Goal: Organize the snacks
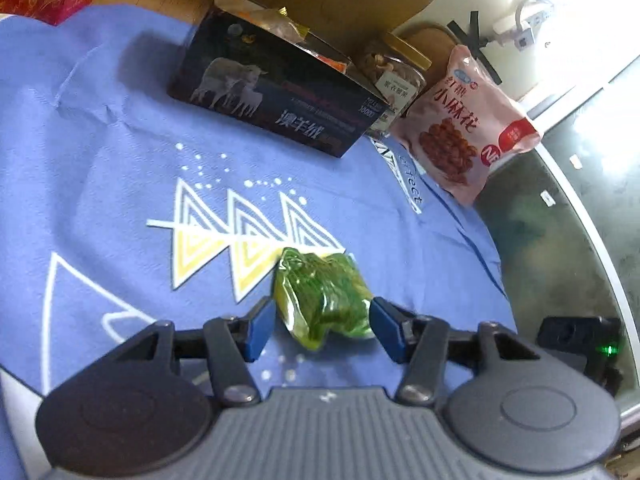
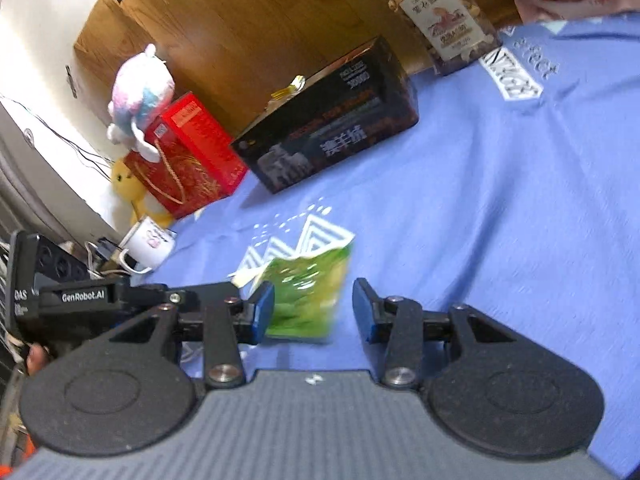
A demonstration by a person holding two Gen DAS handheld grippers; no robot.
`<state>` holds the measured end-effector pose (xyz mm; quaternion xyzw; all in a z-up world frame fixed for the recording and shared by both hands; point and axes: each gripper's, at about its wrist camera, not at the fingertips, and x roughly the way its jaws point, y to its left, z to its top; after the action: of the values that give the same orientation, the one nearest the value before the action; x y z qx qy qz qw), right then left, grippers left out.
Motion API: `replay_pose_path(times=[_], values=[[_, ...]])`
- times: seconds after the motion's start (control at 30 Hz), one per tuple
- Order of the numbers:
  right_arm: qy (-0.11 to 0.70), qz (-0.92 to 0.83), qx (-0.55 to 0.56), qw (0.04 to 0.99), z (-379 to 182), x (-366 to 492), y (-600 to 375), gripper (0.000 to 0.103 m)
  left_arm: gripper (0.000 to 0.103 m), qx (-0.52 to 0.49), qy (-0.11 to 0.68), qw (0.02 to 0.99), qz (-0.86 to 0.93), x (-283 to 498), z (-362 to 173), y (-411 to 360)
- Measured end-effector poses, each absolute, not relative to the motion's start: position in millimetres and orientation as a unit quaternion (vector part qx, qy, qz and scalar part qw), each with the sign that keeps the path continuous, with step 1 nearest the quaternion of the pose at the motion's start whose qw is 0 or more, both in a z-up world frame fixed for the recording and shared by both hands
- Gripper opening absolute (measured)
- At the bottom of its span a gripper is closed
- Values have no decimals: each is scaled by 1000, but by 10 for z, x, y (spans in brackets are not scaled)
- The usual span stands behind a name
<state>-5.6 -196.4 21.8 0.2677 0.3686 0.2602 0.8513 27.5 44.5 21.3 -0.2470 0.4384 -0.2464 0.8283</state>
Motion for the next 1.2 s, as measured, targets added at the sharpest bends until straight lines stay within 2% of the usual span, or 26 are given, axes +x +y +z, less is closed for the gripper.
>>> replay_pose_path(times=[0.07, 0.1, 0.17, 0.23, 0.37, 0.77, 1.1, 1.2], values=[[366, 263, 270, 851, 208, -59, -1899, 42, 44, -269, 445, 818, -247, 322, 193, 446], [364, 260, 267, 854, 208, -60, -1859, 39, 44, -280, 449, 813, -243, 346, 175, 450], [362, 257, 265, 856, 191, -59, -1820, 31, 29, -276, 447, 819, -230, 374, 132, 433], [361, 256, 269, 856, 180, -50, -1827, 27, 27, -283, 451, 815, -226, 398, 102, 442], [356, 258, 256, 861, 217, -56, -1801, 21, 27, -272, 443, 824, -225, 438, 196, 409], [293, 269, 227, 889, 566, 354, -1748, 21, 24, -235, 399, 858, -224, 894, 672, 362], [300, 261, 253, 882, 425, 388, -1813, 21, 26, -191, 412, 866, -211, 852, 519, 153], [315, 253, 256, 878, 337, 317, -1834, 20, 24, -167, 414, 873, -195, 756, 472, 101]])
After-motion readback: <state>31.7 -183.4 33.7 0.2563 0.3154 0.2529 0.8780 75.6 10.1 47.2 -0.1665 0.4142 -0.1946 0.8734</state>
